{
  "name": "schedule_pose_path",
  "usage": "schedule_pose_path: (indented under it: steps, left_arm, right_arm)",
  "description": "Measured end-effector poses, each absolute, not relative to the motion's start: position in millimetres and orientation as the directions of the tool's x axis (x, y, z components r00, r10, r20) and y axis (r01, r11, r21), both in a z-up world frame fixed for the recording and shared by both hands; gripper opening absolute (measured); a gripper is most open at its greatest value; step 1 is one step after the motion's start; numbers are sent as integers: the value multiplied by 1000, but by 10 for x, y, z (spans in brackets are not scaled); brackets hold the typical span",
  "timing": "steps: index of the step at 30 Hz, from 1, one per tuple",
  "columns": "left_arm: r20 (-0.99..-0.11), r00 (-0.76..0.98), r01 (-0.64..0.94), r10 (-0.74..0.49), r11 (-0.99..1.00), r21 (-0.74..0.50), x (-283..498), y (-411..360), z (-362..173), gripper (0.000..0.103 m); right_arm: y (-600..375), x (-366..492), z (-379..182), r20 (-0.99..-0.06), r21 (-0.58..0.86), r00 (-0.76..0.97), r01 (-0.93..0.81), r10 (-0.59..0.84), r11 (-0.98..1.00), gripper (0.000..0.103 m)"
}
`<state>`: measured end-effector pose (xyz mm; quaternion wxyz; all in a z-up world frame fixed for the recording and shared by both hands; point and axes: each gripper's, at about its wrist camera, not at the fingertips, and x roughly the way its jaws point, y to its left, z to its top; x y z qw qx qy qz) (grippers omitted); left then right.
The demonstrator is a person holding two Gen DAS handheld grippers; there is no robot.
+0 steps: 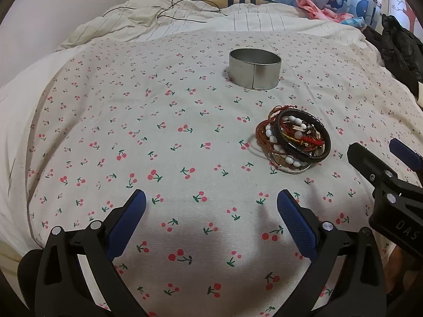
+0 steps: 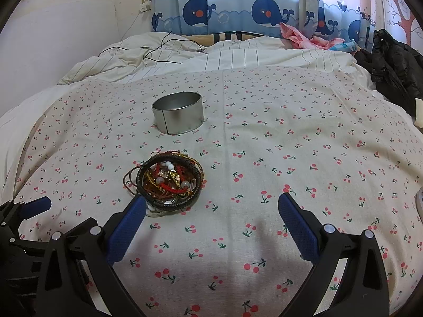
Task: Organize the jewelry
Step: 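Move both tools toward the bracelet pile beside the silver tin, then grasp the black cord bracelet from the pile with the right gripper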
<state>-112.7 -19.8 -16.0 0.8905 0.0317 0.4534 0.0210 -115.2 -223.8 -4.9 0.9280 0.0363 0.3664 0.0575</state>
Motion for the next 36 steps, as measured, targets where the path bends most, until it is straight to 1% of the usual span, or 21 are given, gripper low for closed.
schedule_pose_path:
  steps: [26, 28, 31, 36]
  left_arm:
    - [-820, 569, 18, 62, 996, 88, -910, -144, -209, 95]
    - [-818, 571, 22, 62, 996, 91, -838, -102, -204, 95]
    - [-824, 567, 40, 29, 997, 63, -725, -36, -203, 95]
    - [-822, 569, 80, -23, 996, 28, -585, -7, -225, 95]
  right_arm:
    - [-2315, -1128, 6, -672, 88, 731, -77, 117, 993, 96]
    - [-2386, -1084, 37, -677, 97, 723, -94, 135, 991, 96]
    - [-2495, -989, 85, -683, 103, 713, -121, 158, 987, 96]
    - [-2439, -742, 58, -719, 100, 655, -236, 234, 967, 95]
